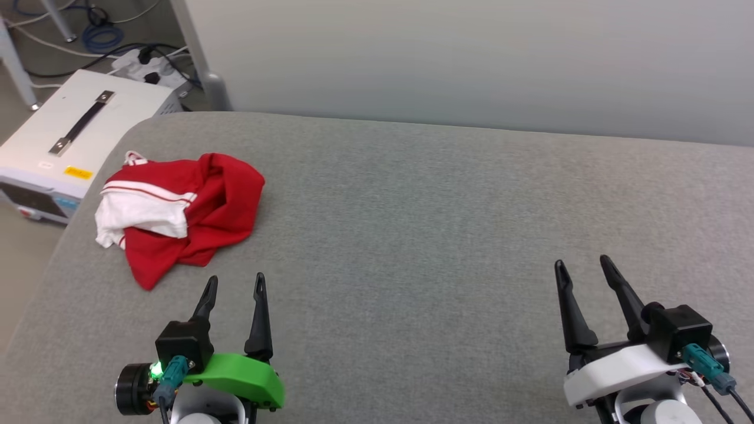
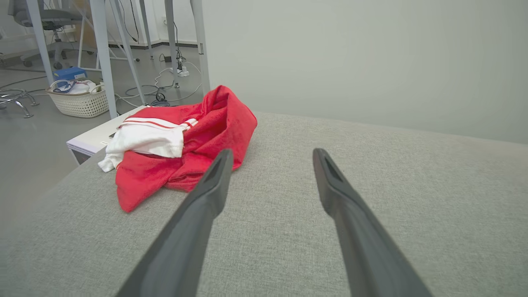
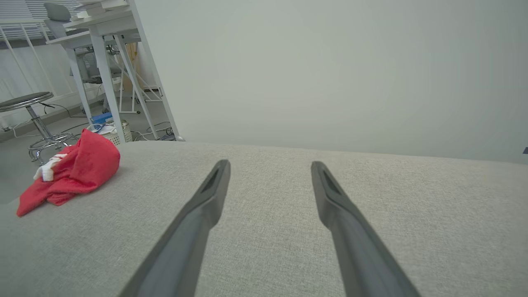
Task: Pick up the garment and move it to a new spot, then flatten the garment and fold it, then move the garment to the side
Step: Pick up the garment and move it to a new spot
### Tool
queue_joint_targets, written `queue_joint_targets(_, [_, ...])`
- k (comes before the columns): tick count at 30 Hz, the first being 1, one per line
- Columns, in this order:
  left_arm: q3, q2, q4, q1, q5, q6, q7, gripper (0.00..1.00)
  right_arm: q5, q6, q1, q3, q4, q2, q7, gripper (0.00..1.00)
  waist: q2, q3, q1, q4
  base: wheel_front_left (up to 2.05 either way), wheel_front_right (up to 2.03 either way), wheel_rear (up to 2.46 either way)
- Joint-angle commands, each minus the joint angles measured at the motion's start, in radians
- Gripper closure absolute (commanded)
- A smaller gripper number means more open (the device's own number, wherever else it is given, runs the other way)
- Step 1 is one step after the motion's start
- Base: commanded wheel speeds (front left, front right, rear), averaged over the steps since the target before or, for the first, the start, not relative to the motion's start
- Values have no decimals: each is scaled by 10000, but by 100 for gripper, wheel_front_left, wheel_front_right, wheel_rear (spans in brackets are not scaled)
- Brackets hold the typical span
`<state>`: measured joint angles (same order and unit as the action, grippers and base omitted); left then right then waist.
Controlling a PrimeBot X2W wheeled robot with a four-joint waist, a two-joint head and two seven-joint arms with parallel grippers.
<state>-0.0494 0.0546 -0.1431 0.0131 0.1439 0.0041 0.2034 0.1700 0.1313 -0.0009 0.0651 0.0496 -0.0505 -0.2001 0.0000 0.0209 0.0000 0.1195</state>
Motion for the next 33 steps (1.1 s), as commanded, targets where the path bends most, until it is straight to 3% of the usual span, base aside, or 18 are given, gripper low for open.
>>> queue_joint_targets(1, [19, -35, -43, 35, 84, 23, 109, 0, 144, -4, 112, 173, 11, 0, -149, 0, 0, 17, 0, 449, 0, 0, 0])
queue_joint_targets(8, [53, -37, -208, 36, 197, -8, 251, 0, 495, -5, 82, 780, 19, 1, -289, 0, 0, 18, 0, 1309, 0, 0, 0])
queue_joint_targets(21, [-52, -42, -327, -17, 372, -50, 523, 0, 662, -5, 94, 876, 215, 3, -556, 0, 0, 28, 0, 2660, 0, 0, 0])
queue_joint_targets(33, [120, -43, -367, 10, 932, -4, 584, 0, 1028, -6, 52, 851, 245, 3, -617, 0, 0, 149, 0, 2801, 0, 0, 0])
